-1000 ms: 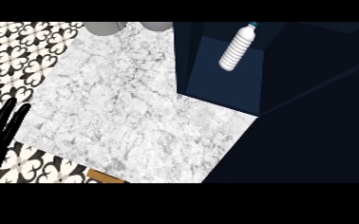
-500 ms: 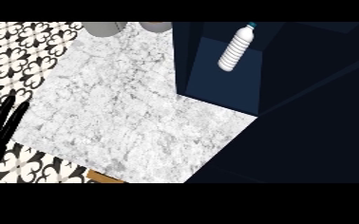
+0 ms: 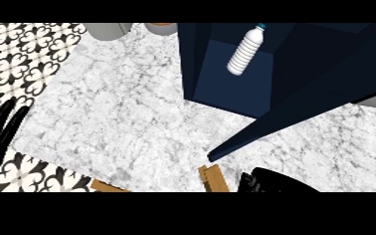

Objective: Pick up the bottled water, place it into the cabinet and close the cabinet

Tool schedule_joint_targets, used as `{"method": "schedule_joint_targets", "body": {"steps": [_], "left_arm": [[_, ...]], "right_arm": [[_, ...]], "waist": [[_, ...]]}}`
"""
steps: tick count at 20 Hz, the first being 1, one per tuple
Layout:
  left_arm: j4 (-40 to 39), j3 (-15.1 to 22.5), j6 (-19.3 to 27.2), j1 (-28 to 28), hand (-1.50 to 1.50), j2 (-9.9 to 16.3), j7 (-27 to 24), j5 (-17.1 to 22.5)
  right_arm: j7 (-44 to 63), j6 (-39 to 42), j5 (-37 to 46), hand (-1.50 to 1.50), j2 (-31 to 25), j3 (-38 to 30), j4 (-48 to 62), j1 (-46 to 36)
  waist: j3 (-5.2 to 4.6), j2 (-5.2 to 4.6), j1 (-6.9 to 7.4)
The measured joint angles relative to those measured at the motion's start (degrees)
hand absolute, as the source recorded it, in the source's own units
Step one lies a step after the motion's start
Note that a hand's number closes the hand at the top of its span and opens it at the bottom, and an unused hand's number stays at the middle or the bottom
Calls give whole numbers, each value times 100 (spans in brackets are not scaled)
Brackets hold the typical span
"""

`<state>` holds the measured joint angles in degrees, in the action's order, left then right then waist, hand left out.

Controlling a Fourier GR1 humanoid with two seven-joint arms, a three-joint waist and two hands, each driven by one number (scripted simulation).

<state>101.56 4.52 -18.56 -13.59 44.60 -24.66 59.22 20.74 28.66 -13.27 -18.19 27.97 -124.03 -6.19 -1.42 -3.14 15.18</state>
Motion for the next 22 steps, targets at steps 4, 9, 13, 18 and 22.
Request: {"method": "schedule_joint_targets", "body": {"steps": [4, 9, 13, 18, 22], "left_arm": [[-53, 4, -35, 4, -150, -5, 7, -1], [-163, -49, -81, -5, -150, -14, -7, 32], [-260, -102, -112, -33, -150, -17, -13, 74], [-298, -159, -161, -112, -150, -42, -69, 70], [-343, -195, -228, -159, -150, -61, -78, 122]], "right_arm": [[408, -238, -76, 150, 385, -129, 703, -680], [935, -911, 159, 150, 1090, -403, 1806, -1796], [1081, -1555, 513, 150, 1501, -822, 2696, -2739], [1022, -2396, 727, 150, 1734, -1220, 3793, -3708], [973, -2875, 647, 150, 1822, -1217, 4294, -4039]], "waist": [[24, 11, -7], [61, 56, -104], [85, 74, -202], [111, 111, -273], [149, 162, -376]]}}
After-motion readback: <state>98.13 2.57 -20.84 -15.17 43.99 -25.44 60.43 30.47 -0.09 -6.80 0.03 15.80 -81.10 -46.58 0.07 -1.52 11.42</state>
